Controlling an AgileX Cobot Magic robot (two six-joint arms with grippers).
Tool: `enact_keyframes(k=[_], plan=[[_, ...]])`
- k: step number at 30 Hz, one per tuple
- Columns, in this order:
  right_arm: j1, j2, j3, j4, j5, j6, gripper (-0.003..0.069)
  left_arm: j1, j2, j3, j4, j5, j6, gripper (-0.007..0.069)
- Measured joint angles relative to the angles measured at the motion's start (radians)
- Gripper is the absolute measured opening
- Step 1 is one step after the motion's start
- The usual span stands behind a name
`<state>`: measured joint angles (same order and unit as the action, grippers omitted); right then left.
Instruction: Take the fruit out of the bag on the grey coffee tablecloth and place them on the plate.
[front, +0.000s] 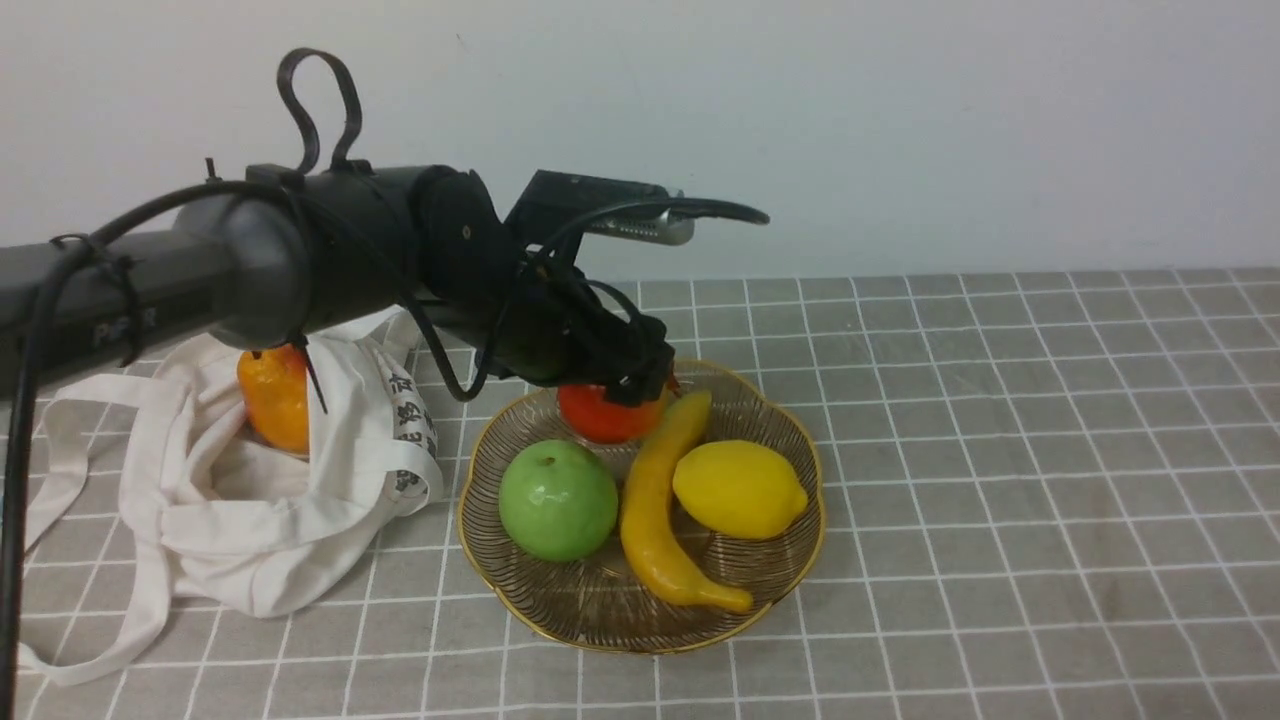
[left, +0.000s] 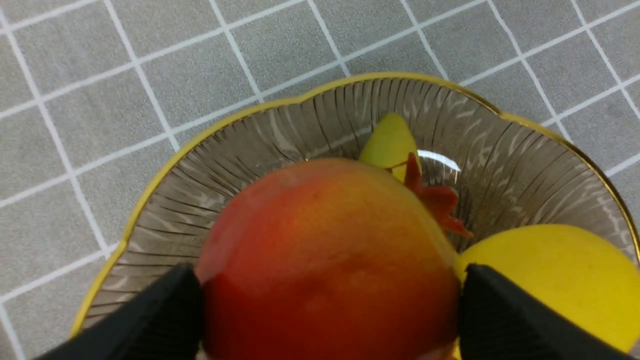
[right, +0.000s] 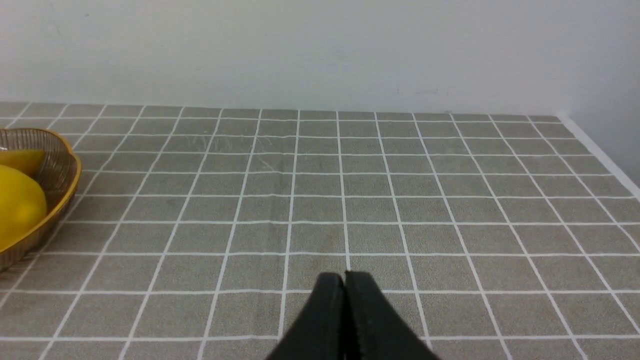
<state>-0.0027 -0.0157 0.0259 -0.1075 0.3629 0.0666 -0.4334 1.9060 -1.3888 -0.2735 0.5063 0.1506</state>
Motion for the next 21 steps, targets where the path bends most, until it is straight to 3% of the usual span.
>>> enact_keyframes(k=[6, 10, 14, 15, 16, 17, 21], plan=[[0.000, 0.000, 0.000, 0.000, 0.000, 0.000, -0.0015, 0.000, -0.012, 0.000, 0.000, -0.001, -0.002, 0.0679], [0.000, 0.000, 0.000, 0.000, 0.000, 0.000, -0.0015, 0.001, -0.077, -0.008, 0.030, 0.046, -0.006, 0.0620], [0.000, 0.000, 0.000, 0.000, 0.000, 0.000, -0.0015, 0.005, -0.206, -0.013, 0.120, 0.124, -0.081, 0.0375], [0.000, 0.000, 0.000, 0.000, 0.000, 0.000, -0.0015, 0.006, -0.245, -0.013, 0.141, 0.146, -0.105, 0.0297], [0.000, 0.000, 0.000, 0.000, 0.000, 0.000, -0.0015, 0.008, -0.331, -0.013, 0.207, 0.191, -0.142, 0.0160], [0.000, 0.000, 0.000, 0.000, 0.000, 0.000, -0.0015, 0.009, -0.376, -0.013, 0.239, 0.211, -0.164, 0.0092], [0.000, 0.000, 0.000, 0.000, 0.000, 0.000, -0.0015, 0.009, -0.624, 0.010, 0.339, 0.258, -0.237, 0.0001]])
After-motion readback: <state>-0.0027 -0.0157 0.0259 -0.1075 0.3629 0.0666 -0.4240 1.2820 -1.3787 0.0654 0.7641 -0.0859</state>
